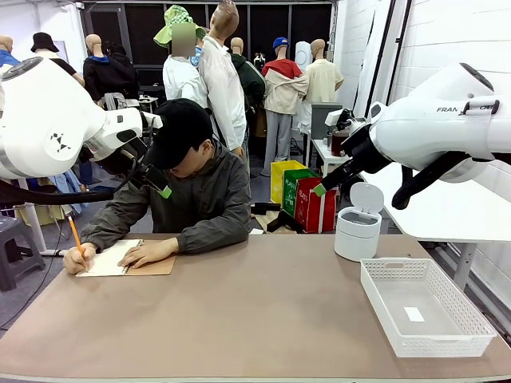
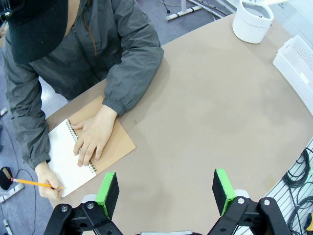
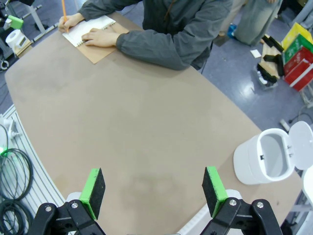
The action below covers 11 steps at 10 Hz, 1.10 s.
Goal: Sort the paper based on its condition.
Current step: If a person hands you a paper, place it in the Organizing basket , and if it's crumpled, put it in the Trash can.
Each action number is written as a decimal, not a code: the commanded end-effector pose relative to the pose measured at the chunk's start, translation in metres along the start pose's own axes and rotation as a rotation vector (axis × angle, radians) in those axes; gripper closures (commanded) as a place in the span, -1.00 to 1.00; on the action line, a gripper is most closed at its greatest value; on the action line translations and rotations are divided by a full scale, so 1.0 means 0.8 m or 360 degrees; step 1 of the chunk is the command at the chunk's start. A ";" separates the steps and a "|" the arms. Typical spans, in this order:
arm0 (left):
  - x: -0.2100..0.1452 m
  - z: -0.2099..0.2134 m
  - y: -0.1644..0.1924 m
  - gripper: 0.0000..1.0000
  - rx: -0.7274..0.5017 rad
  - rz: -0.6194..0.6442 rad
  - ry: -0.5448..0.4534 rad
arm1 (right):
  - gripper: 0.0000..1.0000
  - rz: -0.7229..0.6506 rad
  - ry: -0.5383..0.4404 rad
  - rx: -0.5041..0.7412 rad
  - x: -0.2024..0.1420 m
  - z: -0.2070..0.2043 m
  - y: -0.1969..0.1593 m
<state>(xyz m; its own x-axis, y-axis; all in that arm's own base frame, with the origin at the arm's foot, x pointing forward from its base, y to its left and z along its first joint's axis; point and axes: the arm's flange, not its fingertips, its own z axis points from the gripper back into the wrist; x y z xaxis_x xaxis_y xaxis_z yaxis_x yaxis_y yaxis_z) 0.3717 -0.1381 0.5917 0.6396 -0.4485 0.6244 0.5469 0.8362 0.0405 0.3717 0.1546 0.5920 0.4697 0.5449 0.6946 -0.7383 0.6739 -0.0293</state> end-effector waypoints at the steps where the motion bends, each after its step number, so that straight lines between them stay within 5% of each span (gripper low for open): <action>1: 0.001 0.002 0.001 -1.00 0.0002 0.0002 -0.0006 | -1.00 -0.0001 -0.0002 0.0007 -0.001 0.000 0.000; 11: 0.001 0.002 0.001 -1.00 0.0002 0.0002 -0.0006 | -1.00 -0.0001 -0.0002 0.0007 -0.001 0.000 0.000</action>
<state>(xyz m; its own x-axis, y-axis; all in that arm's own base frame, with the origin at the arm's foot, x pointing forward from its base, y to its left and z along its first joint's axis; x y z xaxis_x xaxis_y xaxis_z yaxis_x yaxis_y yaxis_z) 0.3717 -0.1381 0.5917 0.6396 -0.4485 0.6244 0.5469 0.8362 0.0405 0.3717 0.1546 0.5920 0.4697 0.5449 0.6946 -0.7383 0.6739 -0.0293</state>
